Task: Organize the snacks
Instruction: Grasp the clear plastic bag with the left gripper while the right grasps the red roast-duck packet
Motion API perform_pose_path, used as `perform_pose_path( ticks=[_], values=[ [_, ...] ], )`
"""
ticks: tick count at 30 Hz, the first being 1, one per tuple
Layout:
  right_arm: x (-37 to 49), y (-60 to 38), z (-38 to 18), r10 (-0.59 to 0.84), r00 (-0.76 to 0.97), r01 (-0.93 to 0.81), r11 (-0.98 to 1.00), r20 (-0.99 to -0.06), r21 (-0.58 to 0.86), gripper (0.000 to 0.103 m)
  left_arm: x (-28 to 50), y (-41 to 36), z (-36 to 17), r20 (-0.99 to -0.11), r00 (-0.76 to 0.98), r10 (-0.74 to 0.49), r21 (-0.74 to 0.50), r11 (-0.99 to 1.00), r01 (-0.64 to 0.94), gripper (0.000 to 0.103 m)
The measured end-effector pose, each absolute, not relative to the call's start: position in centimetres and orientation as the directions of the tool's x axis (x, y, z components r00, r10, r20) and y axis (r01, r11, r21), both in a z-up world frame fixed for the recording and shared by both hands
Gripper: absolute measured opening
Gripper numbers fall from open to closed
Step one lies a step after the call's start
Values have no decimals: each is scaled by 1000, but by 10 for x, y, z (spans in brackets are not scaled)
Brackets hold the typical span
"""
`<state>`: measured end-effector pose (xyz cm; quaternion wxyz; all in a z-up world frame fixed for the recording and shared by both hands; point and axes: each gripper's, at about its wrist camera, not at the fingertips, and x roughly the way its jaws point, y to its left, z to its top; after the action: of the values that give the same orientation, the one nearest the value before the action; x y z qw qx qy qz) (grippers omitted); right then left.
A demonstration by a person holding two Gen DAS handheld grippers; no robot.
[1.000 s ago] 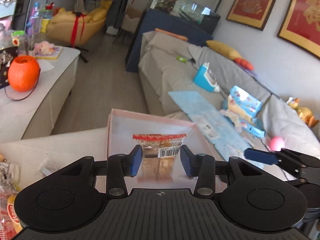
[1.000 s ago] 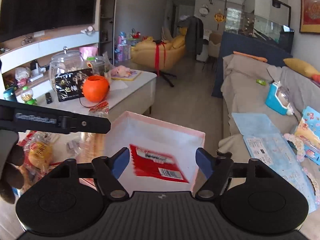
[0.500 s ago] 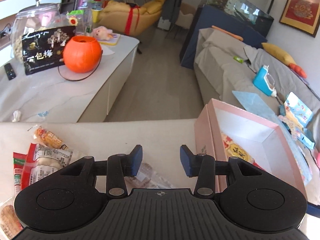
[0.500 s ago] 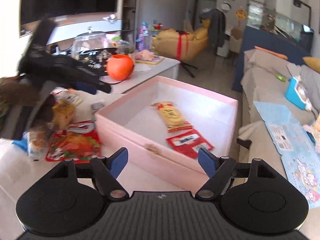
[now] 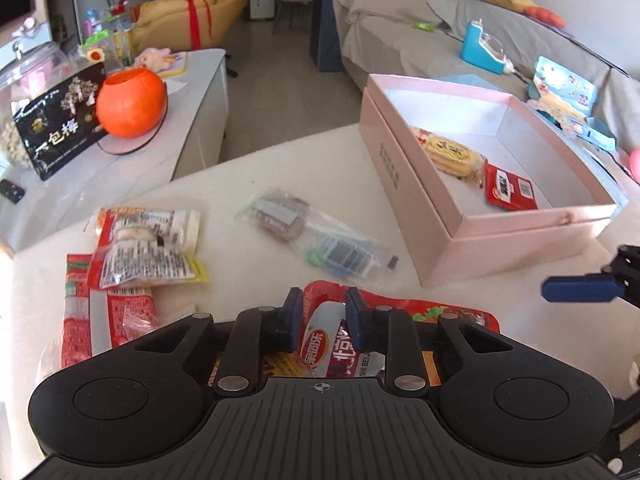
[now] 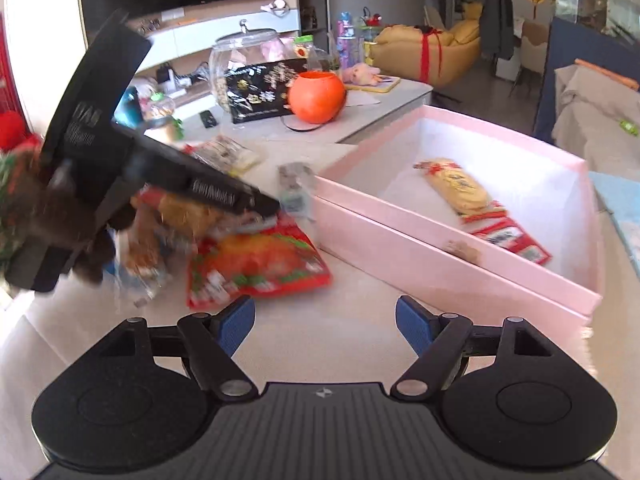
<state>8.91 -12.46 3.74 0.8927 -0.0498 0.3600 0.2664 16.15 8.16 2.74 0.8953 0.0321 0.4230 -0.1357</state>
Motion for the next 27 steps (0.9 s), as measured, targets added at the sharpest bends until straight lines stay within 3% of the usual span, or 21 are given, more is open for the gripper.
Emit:
perform_pose_path(
  ticks=[3, 8, 13, 17, 19, 21, 22, 23, 27],
  values=[
    [97, -100, 40, 483, 579, -551, 826, -657, 122, 80, 147, 98, 35, -750, 622, -227, -105, 968, 227, 27],
    [121, -54, 28, 496, 535, -605, 790, -684, 100, 82, 129, 136, 56, -665, 683, -301, -292, 947, 133, 28],
    [140, -28, 12, 516, 488, -651, 753, -704, 101, 94, 106, 150, 68, -633, 722, -281, -299, 948, 107, 28],
    [133, -30, 11, 515, 467, -669, 737, -719, 93, 95, 96, 153, 70, -627, 732, -267, -292, 951, 97, 28],
    [120, -36, 14, 504, 457, -687, 723, -733, 69, 91, 97, 152, 67, -631, 726, -274, -298, 949, 100, 28],
    [104, -48, 18, 492, 473, -694, 719, -731, 34, 82, 101, 146, 63, -636, 717, -284, -304, 947, 105, 28],
    [100, -56, 20, 495, 472, -688, 724, -730, 47, 71, 104, 142, 61, -638, 713, -291, -308, 945, 110, 28],
    [96, -65, 23, 497, 466, -678, 733, -732, 66, 66, 108, 137, 60, -640, 708, -298, -312, 943, 115, 28],
    [84, -101, 26, 415, 544, -571, 820, -729, 41, 65, 134, 113, 57, -648, 692, -319, -330, 936, 123, 28]
  ],
)
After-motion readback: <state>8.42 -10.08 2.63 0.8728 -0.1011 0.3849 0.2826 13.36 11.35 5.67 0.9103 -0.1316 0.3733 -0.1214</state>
